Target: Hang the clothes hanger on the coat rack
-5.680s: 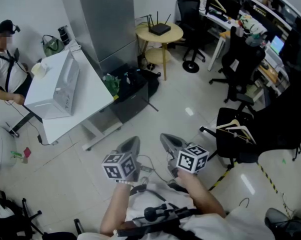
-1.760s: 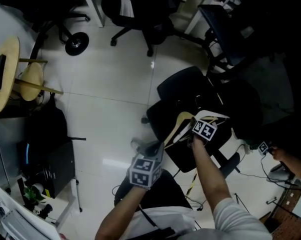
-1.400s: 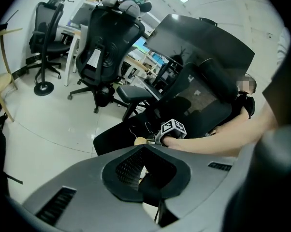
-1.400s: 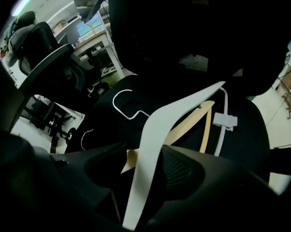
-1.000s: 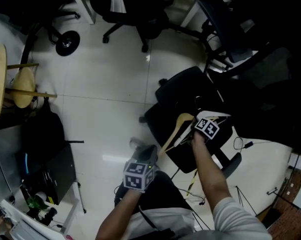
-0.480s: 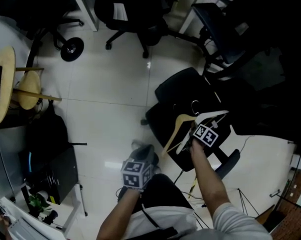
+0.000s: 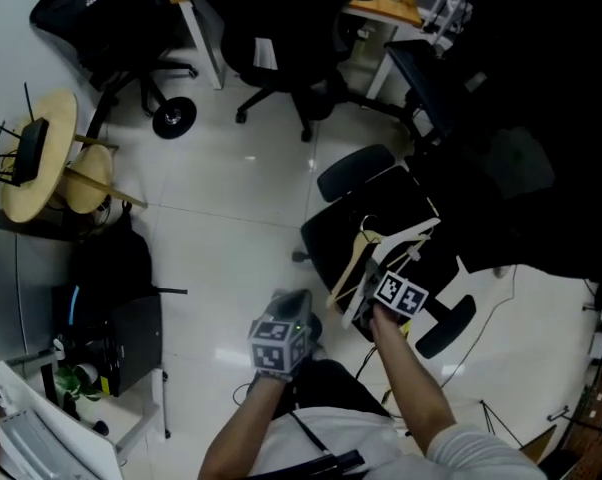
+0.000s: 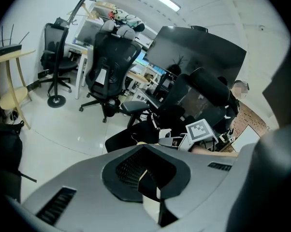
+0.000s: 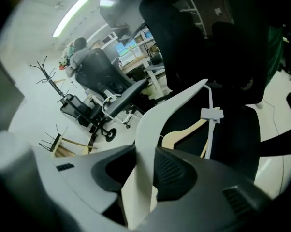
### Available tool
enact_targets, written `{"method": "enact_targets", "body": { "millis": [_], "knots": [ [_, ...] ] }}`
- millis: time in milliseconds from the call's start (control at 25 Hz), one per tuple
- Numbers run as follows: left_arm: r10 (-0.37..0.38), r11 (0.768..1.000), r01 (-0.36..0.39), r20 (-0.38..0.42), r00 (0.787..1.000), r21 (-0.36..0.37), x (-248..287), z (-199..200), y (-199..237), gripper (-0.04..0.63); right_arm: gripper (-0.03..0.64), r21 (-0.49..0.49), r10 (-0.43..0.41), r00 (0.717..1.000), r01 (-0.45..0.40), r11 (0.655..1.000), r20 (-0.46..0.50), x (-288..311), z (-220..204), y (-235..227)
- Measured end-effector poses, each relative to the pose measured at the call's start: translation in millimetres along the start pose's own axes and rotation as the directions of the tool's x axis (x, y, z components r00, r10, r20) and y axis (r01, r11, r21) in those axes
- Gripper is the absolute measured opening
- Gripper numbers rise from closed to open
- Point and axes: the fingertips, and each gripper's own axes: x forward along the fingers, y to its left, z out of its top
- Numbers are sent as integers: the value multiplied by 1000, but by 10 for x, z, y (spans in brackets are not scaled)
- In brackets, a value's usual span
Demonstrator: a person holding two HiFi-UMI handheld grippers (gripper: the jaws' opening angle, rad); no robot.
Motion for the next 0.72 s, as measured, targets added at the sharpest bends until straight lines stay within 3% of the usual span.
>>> {"method": "enact_targets", "body": {
  "millis": [200,400,560,720],
  "knots": [
    [56,998,-57,114,992,3,-558,97,-124,-2,137,-63,132,991,-131,989,18,-613,-151,575],
    [119,993,-113,213,970,-39,-1144,173,-227,-2,137,-117,271,963,-269,956,-2,-1188,-239,1129],
    [168,986,-163,293,941,-43,-1634,188,-315,-2,137,-141,368,930,-367,919,-23,-1539,-415,1491],
    [252,968,-240,374,893,-79,-2288,238,-242,-2,137,-203,445,892,-452,869,-79,-1768,-664,2034]
  ]
}}
